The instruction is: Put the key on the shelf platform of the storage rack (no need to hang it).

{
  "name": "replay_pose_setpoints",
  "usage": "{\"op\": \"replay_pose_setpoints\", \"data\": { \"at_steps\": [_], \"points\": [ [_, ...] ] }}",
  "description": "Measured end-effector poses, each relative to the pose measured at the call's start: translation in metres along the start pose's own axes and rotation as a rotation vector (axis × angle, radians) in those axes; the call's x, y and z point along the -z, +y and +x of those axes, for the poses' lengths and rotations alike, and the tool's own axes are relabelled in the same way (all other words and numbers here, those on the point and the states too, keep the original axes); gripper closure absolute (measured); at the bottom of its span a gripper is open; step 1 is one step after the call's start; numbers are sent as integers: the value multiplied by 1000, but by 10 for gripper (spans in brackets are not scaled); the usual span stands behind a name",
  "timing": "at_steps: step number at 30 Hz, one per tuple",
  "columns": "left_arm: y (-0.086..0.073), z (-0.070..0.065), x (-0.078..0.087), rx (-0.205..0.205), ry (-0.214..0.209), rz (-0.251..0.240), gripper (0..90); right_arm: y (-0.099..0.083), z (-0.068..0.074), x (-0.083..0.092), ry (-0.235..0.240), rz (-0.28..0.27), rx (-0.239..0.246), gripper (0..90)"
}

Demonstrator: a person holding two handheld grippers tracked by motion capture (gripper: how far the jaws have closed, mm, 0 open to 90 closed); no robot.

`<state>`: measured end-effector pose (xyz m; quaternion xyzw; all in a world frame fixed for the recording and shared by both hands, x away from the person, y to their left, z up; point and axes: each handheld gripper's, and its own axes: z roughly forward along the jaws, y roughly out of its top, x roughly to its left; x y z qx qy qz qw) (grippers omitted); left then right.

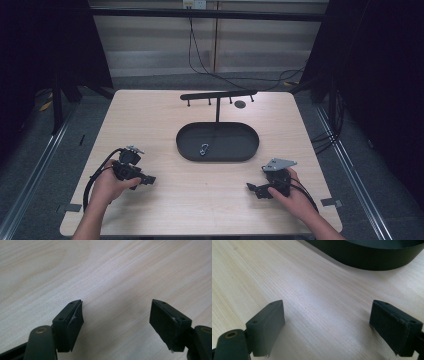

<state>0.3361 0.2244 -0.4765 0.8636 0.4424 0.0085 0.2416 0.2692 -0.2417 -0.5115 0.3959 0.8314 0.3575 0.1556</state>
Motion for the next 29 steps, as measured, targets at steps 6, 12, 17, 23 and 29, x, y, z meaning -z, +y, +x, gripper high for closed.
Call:
{"op": "replay_pose_setpoints", "data": {
  "at_steps": [6, 12, 17, 23, 29],
  "points": [
    [-4, 0, 0, -15, -5, -13, 257, 0, 0, 0, 0, 0, 0, 120],
    [-11, -3, -1, -84, 13, -41, 231, 0, 0, 0, 0, 1, -1, 120],
    [-15, -3, -1, -110, 22, -58, 221, 0, 0, 0, 0, 0, 0, 121],
    [-20, -6, -3, -144, 44, -88, 206, 0, 0, 0, 0, 0, 0, 121],
    [-20, -8, -3, -174, 66, -81, 199, 0, 0, 0, 0, 0, -1, 121]
  ]
}}
